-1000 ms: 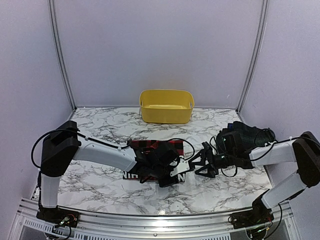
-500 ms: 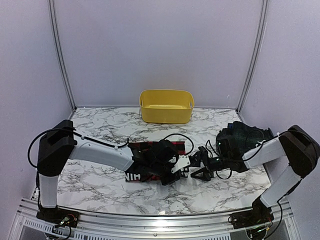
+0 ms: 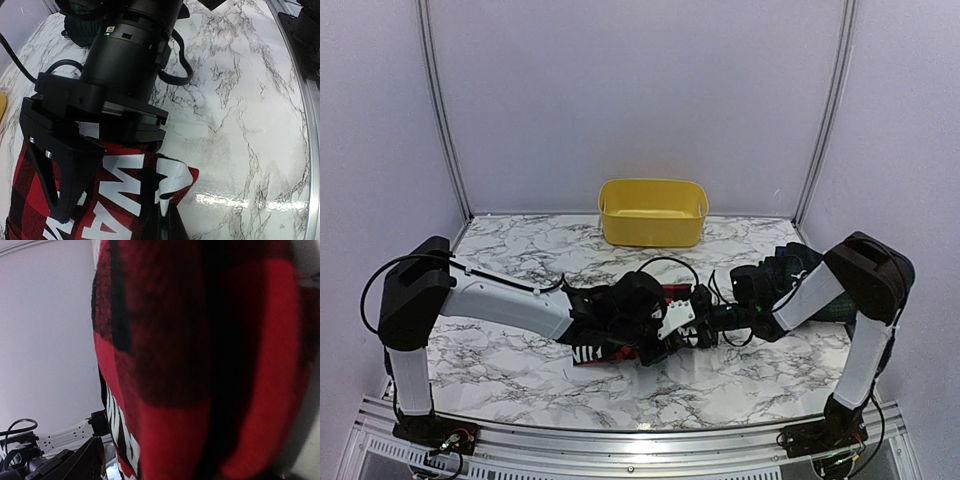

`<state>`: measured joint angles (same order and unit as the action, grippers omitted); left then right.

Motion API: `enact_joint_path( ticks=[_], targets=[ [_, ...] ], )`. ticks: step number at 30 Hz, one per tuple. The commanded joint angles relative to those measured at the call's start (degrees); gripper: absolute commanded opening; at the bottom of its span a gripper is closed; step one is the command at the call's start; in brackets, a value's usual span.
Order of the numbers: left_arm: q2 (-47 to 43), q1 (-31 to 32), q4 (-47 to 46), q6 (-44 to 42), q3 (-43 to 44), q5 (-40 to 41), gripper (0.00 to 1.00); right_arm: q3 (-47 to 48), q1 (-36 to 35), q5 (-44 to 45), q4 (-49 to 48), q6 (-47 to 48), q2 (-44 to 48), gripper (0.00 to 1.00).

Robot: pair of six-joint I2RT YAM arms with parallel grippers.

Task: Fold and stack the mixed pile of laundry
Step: Pass from the left arm to the right

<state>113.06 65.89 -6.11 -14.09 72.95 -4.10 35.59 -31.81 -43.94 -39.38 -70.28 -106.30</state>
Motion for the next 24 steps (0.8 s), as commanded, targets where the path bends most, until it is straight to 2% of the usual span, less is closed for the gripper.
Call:
enact_joint_path(
  ticks=[1, 5, 8, 10, 11, 12, 14, 15, 16, 17, 24],
  targets=[
    [-3.19, -0.04, -2.68, 0.29, -1.02, -1.08, 0.0, 2.78, -0.7, 1.78, -1.81, -1.94, -3.26, 0.64],
    [-3.49, -0.06, -3.53, 0.34, -1.93, 0.22, 0.0, 4.44, -1.02, 1.96, 0.47, -0.96, -4.39, 0.43],
    [-3.9, -0.06, -4.12, 1.43, -1.88, 0.9, 0.0, 5.76, -1.06, 2.73, 4.7, 1.64, -3.99, 0.19],
    [-4.46, -0.37, -3.65, 3.74, -1.59, 2.44, 0.1, 7.26, -1.06, 3.6, 10.76, 6.09, -2.51, 0.01],
    [-5.06, -0.85, -3.57, 5.41, -1.77, 2.85, 0.2, 8.14, -1.06, 4.22, 14.61, 8.13, -1.54, 0.0],
    [-5.79, -1.49, -3.64, 7.65, -2.24, 3.21, 0.35, 9.35, -1.01, 4.72, 18.05, 10.45, -0.22, 0.0],
    [-7.98, -3.04, -3.37, 12.54, -3.66, 3.8, 0.58, 10.77, -1.04, 5.88, 25.59, 14.44, 2.37, 0.0],
    [-9.33, -3.81, -3.13, 15.38, -4.72, 5.65, 0.77, 11.48, -0.99, 6.52, 29.01, 16.42, 3.78, 0.0],
    [-10.97, -4.5, -2.98, 17.55, -6.03, 7.51, 0.92, 12.25, -0.96, 7.44, 32.95, 18.37, 5.07, 0.0],
    [-12.66, -5.22, -3.06, 19.51, -7.78, 9.12, 0.98, 13.07, -0.96, 8.53, 36.53, 20.59, 6.42, 0.0],
    [-22.79, -12.11, -4.02, 37.6, -19.76, 13.22, 0.99, 19.58, -0.51, 18.35, 62.62, 33.84, 14.48, 0.0]
  ],
)
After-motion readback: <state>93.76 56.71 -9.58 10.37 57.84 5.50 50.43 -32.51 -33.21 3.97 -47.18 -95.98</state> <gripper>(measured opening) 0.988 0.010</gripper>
